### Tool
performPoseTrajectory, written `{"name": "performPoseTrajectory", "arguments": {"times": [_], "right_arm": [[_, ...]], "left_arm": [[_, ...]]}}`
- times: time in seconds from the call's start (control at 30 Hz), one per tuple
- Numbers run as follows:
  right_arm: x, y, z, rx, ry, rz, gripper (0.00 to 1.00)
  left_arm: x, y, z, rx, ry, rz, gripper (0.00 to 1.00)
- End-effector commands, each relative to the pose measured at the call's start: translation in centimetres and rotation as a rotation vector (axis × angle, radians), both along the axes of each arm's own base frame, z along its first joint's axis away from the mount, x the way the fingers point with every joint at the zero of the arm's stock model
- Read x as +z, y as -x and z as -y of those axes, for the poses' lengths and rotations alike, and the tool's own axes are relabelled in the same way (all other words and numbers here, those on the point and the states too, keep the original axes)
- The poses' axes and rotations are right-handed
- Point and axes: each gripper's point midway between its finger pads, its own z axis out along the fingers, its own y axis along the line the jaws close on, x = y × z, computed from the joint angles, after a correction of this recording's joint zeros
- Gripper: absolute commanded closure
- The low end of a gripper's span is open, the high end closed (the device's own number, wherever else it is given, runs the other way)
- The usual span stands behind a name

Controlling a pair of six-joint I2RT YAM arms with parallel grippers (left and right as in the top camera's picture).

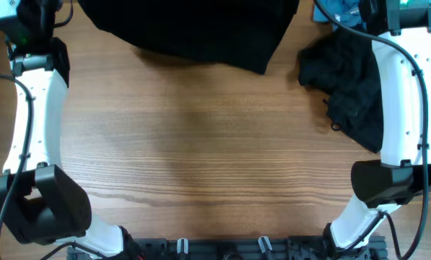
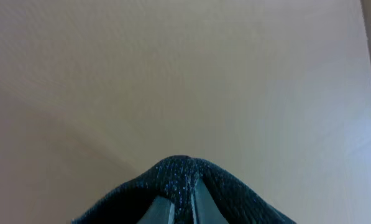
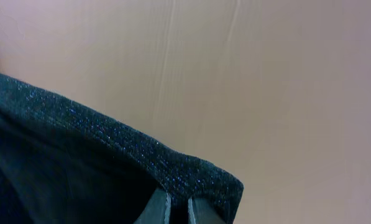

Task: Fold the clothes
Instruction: 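Hold the garment with both grippers and lay it flat on the table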

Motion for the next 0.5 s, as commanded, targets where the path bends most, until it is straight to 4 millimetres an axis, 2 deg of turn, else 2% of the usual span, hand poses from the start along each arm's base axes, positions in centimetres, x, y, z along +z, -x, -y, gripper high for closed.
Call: {"name": "performPoseTrajectory", "arguments": {"times": [0.0, 0.1, 0.23, 0.33, 0.47], "right_arm": [[-1.5, -0.3, 3.0, -0.073, 0.023, -0.078, 0.96], [-5.9, 1.0, 2.2, -0.017, 0.028, -0.278, 0.96], [-9.9, 3.0, 1.9, 0.011, 0.029, -0.479, 0.96], [-11.8, 4.9, 1.4, 0.048, 0.023, -0.597, 0.96], [-14.1, 7.7, 0.5, 0.119, 0.017, -0.742, 0.96]], "left_arm": [[-0.4, 0.6, 0.5, -0.121, -0.047, -0.047, 0.96], [-4.1, 1.0, 2.9, -0.270, -0.051, -0.194, 0.96], [-8.0, 2.4, 5.0, -0.419, -0.053, -0.348, 0.96], [-9.2, 3.8, 5.9, -0.530, -0.012, -0.408, 0.96], [-9.5, 5.8, 6.3, -0.669, 0.031, -0.434, 0.96]]}}
